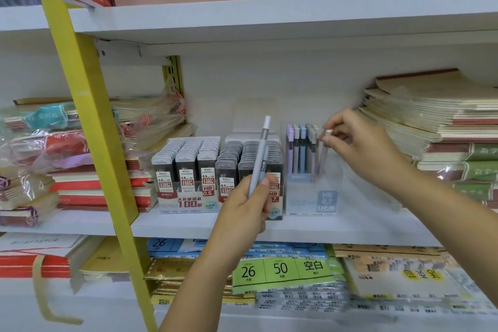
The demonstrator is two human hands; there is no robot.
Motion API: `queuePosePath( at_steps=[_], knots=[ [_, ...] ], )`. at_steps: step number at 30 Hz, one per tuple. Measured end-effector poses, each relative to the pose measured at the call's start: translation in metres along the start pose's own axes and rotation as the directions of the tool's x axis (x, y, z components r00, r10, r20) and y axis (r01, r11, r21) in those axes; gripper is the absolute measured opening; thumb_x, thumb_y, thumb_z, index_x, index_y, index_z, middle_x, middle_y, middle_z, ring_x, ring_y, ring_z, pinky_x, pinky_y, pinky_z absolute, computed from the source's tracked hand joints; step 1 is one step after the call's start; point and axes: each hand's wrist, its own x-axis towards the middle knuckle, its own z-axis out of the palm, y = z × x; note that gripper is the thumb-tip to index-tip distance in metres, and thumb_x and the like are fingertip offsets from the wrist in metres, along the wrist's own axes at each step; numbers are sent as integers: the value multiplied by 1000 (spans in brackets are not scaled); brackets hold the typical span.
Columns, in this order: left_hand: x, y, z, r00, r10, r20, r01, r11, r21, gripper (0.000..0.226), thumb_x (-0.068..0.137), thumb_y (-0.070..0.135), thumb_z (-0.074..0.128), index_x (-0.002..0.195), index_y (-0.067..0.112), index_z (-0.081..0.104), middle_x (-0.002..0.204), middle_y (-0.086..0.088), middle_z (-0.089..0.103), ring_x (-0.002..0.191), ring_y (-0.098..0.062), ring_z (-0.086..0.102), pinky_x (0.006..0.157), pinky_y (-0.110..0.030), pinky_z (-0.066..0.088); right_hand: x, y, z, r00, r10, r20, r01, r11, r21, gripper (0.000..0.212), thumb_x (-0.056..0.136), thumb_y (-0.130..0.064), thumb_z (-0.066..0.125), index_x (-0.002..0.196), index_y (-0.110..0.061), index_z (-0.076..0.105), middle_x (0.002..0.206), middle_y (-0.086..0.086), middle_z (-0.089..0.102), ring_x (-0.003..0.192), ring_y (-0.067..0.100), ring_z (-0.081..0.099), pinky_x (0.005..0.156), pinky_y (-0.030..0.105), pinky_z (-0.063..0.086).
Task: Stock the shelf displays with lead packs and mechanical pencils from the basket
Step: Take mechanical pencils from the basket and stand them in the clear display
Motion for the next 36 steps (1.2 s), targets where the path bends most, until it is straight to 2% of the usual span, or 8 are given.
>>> queuePosePath(
  at_steps=[12, 16, 21, 23, 26, 29, 32, 36],
  knots=[
    [-1, -1, 0, 1000, -11, 26, 11, 1000, 3, 23, 104, 37, 47, 104, 27, 68, 65, 10, 50, 52, -4, 42, 49, -16, 37, 8, 8, 7, 992, 49, -114, -53, 998, -36, 14, 84, -23, 73, 86, -22, 59, 79, -14, 58, 77, 4, 57, 61, 11, 40],
    [-2, 1, -2, 998, -23, 62, 25, 999, -33, 27, 104, 36, 47, 98, 35, 73, 68, 8, 52, 55, -6, 43, 53, -18, 40, 13, 17, 10, 992, 106, -74, -116, 984, -133, 12, 84, -23, 74, 90, -19, 65, 93, -1, 48, 83, 16, 51, 71, 27, 36],
    [-4, 3, 0, 993, -40, 110, 48, 996, -70, 31, 105, 34, 45, 98, 35, 75, 72, 6, 53, 59, -7, 44, 56, -20, 41, 5, -1, 6, 990, 77, -116, -96, 981, -167, 6, 91, -24, 64, 97, -22, 65, 97, -5, 47, 86, 12, 50, 76, 21, 36],
    [-4, 4, -1, 991, -34, 131, 42, 997, -62, 30, 105, 34, 45, 100, 35, 75, 71, 7, 54, 59, -6, 44, 56, -20, 42, -5, -19, 7, 991, 51, -122, -56, 998, -38, 5, 92, -24, 62, 94, -27, 65, 91, -14, 55, 82, 3, 54, 70, 10, 37],
    [-5, 4, 0, 988, -21, 155, 26, 999, -29, 29, 105, 35, 45, 102, 35, 74, 69, 10, 54, 58, -4, 46, 57, -18, 43, -13, -51, 12, 981, 135, 140, -175, 926, 334, 15, 87, -33, 66, 102, -35, 67, 92, -12, 70, 87, -4, 63, 77, 12, 46],
    [-6, 4, 2, 986, -15, 166, 13, 1000, 12, 26, 105, 35, 46, 107, 32, 72, 67, 10, 55, 59, -5, 46, 57, -19, 44, -17, -63, 23, 944, 150, 295, -281, 833, 477, 19, 83, -29, 72, 102, -27, 69, 85, -8, 75, 81, 0, 69, 68, 12, 49],
    [-7, 3, 2, 987, -5, 160, 0, 1000, 29, 25, 105, 35, 45, 113, 29, 69, 70, 7, 61, 60, -7, 51, 57, -20, 47, -16, -63, 26, 953, 202, 227, -297, 771, 564, 8, 86, -19, 70, 94, -20, 69, 78, -4, 75, 70, 6, 70, 57, 15, 50],
    [-5, 1, -5, 997, 26, 73, -33, 994, 101, 23, 104, 39, 44, 107, 34, 67, 68, 11, 62, 58, -5, 54, 58, -21, 49, 2, -51, 0, 954, 261, -150, -98, 741, 664, 10, 95, -13, 57, 92, -23, 59, 74, -3, 71, 63, 13, 68, 52, 20, 49]
  ],
)
